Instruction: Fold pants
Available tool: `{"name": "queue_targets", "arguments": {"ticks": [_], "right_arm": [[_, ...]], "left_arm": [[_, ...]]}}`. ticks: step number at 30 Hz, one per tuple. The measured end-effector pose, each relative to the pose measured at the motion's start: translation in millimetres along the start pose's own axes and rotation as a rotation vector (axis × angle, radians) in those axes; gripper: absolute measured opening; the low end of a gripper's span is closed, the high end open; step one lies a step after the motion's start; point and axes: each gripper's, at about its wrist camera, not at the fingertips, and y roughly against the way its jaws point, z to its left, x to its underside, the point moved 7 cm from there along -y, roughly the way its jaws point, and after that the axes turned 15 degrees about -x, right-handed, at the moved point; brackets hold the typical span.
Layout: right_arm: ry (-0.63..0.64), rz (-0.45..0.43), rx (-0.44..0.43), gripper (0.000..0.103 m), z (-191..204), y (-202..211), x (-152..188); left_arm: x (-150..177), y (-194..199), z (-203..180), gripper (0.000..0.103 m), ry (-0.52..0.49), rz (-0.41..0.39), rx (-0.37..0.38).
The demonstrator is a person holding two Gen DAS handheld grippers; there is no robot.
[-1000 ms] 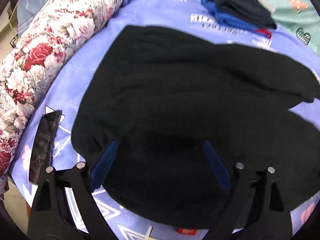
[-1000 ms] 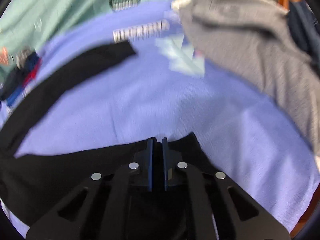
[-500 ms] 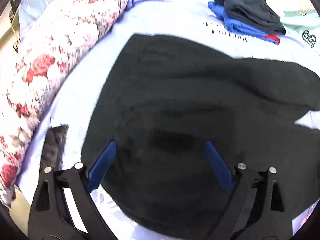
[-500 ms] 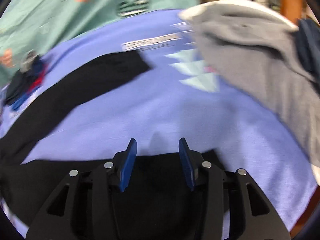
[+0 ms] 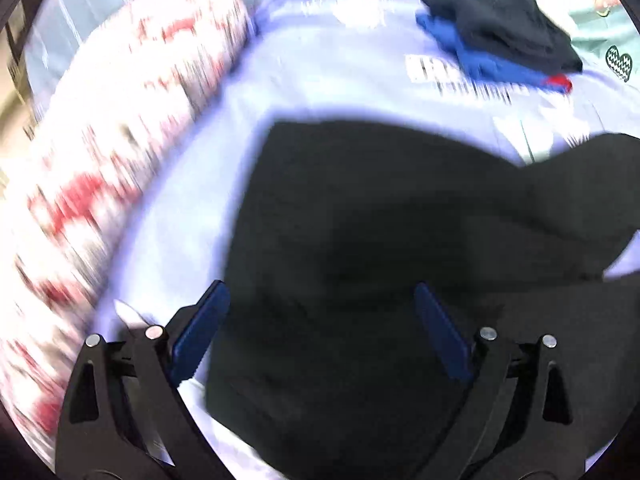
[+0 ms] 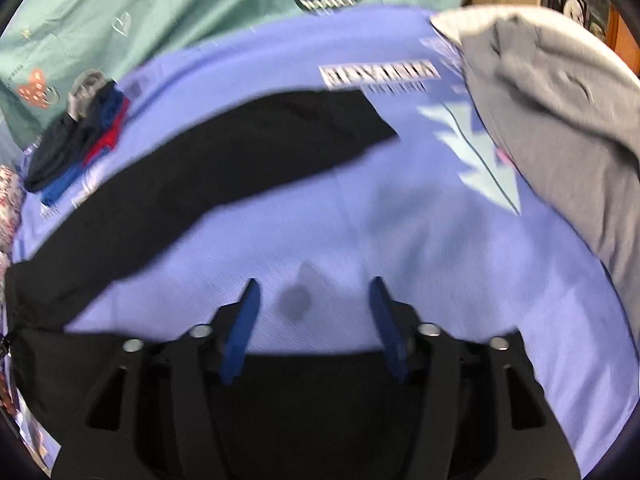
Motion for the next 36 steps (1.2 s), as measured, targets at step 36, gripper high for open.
{"name": "queue_targets", "arguments": {"ticks": [36], "right_arm": [[0.008,0.009,-0.037,0.07,25,-23,-24]], "left_arm": [[-91,-80,-65,0.084,-0.444,-0.118,0.127]]}}
